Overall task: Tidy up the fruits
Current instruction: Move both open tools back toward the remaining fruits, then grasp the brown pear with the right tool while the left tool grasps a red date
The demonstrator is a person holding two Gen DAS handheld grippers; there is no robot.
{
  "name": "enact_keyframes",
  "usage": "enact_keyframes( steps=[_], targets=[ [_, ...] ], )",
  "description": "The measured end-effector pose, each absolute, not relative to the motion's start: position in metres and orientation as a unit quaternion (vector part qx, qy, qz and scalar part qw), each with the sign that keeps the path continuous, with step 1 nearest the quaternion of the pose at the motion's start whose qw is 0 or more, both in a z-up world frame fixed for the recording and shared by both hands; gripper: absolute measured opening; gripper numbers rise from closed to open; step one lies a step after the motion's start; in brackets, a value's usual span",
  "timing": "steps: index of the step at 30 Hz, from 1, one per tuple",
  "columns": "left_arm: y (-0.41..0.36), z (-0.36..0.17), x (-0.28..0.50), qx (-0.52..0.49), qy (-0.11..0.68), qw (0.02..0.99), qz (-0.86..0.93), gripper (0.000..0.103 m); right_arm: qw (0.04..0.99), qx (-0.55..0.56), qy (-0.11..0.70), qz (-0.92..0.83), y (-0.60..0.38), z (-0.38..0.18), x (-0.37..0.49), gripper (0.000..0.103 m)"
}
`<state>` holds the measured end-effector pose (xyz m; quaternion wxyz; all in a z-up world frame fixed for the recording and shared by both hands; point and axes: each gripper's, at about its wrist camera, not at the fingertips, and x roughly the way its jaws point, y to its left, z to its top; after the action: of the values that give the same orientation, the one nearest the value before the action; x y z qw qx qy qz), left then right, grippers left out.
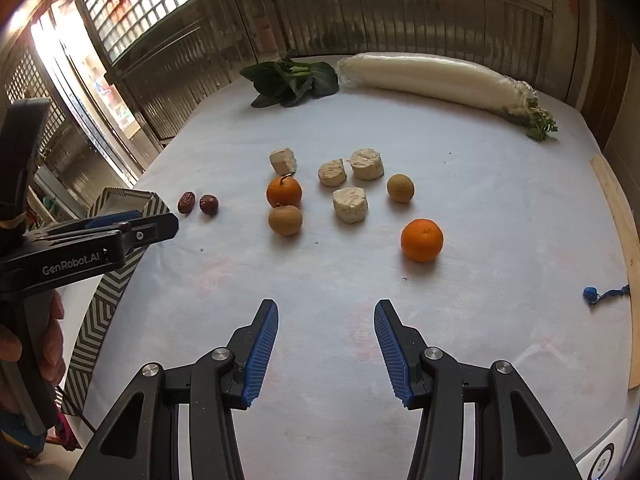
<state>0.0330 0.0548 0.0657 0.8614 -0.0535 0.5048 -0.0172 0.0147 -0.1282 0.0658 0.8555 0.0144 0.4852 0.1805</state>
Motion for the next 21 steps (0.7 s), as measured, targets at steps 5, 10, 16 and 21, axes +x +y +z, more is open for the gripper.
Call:
enact_keyframes(
  steps=[5,10,16,21],
  targets=[
    [0.059,0.062,0.041,-0.046,0.507,0.86,-0.015,0.063,0.853,0.029,0.481,0.201,-0.121,0.061,0.03,0.048],
    [0.062,0.058,0.046,-0.041,0.513,0.857,-0.014,0.063,0.848,0.025,0.481,0.223,-0.1,0.051,0.051,0.048],
    [0.064,0.054,0.056,-0.042,0.517,0.854,-0.026,0.063,0.841,0.007,0.485,0.24,-0.078,0.04,0.078,0.048],
    [0.063,0.048,0.068,-0.038,0.523,0.851,-0.031,0.063,0.831,-0.006,0.497,0.248,-0.069,0.026,0.095,0.038]
  ],
)
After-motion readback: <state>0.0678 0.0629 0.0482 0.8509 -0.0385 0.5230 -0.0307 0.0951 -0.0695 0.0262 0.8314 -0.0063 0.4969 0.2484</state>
